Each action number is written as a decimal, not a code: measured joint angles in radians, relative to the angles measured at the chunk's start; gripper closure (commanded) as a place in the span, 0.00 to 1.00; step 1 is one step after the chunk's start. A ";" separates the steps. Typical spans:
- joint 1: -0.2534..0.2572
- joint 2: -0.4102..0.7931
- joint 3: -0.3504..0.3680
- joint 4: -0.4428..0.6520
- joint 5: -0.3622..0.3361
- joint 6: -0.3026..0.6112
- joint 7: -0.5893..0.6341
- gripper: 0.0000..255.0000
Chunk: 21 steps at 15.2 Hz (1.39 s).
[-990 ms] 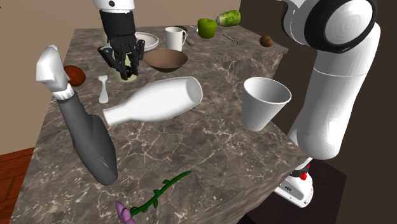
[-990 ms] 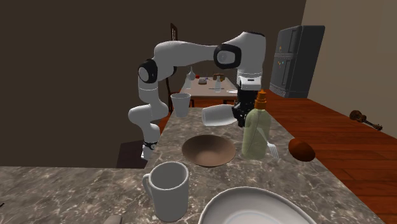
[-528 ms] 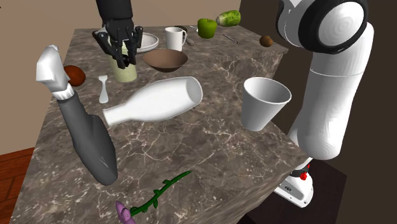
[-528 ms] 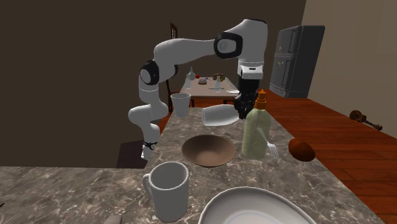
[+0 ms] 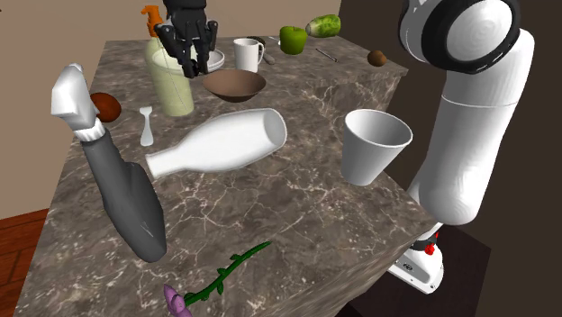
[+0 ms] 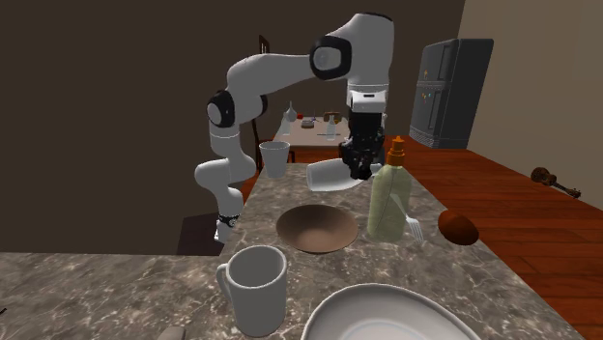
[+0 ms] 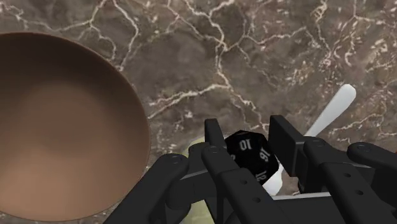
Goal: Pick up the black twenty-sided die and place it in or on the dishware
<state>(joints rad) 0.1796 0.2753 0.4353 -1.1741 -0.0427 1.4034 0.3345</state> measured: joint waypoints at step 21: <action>-0.209 -0.089 -0.103 -0.224 0.045 0.128 -0.298 1.00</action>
<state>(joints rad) -0.0290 0.1866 0.3318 -1.3980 0.0028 1.5317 0.0369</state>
